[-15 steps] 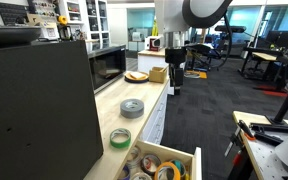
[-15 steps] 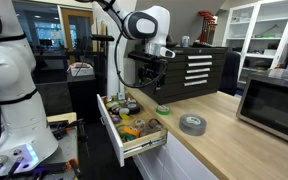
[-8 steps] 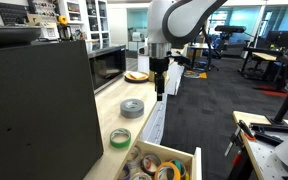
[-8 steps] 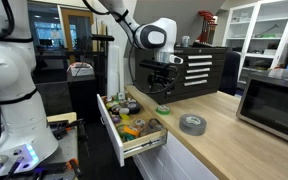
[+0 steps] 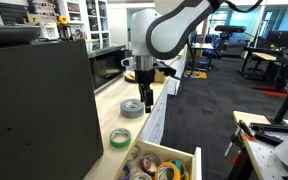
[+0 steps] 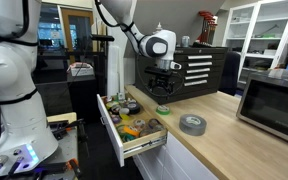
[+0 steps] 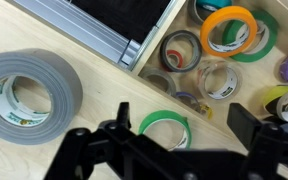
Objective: Put the green masking tape in the drawer
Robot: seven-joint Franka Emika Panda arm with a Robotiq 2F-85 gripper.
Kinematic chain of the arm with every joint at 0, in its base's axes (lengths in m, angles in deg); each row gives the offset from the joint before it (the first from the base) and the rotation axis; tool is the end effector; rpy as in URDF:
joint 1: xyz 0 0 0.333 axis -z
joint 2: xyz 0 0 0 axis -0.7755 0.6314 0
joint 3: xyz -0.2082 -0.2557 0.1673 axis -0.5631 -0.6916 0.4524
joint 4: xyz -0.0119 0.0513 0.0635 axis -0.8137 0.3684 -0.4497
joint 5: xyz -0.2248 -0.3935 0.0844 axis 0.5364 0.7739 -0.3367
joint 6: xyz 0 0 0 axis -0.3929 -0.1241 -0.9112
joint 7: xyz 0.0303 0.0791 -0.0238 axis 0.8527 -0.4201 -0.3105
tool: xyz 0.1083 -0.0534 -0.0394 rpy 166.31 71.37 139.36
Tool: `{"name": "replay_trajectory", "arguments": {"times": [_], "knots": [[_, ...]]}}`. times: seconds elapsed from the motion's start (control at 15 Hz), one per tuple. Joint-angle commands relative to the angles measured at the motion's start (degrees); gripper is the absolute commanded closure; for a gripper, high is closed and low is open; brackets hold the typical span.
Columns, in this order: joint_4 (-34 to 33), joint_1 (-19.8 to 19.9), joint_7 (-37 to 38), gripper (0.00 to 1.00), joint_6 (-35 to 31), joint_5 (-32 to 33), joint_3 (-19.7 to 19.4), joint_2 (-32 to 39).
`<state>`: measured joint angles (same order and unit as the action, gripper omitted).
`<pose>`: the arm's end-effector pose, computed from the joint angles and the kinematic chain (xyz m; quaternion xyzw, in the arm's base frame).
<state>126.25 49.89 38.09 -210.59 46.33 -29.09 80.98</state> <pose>0.6512 0.0245 0.2624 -0.9599 -0.2799 0.0116 0.0096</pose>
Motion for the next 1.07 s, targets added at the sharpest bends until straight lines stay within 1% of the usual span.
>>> {"name": "replay_trajectory", "arguments": {"times": [0.0, 0.2, 0.27, 0.33, 0.73, 0.93, 1.0], "knots": [[-3.13, 2.10, -6.21, 0.00, -0.94, 1.04, 2.78, 2.97], [-5.26, 2.43, -10.49, 0.00, -0.26, 1.66, 3.46, 4.37], [-6.20, 2.47, -10.64, 0.00, 0.93, 1.74, 3.34, 4.58], [-4.24, 2.04, -8.59, 0.00, 0.04, 1.05, 3.32, 3.77], [-5.20, 2.21, -9.44, 0.00, 0.11, 1.28, 3.33, 4.14], [-5.33, 2.40, -10.10, 0.00, -0.85, 0.16, 3.98, 5.61], [-5.41, 2.08, -9.98, 0.00, -0.83, 0.73, 4.06, 6.01]]}}
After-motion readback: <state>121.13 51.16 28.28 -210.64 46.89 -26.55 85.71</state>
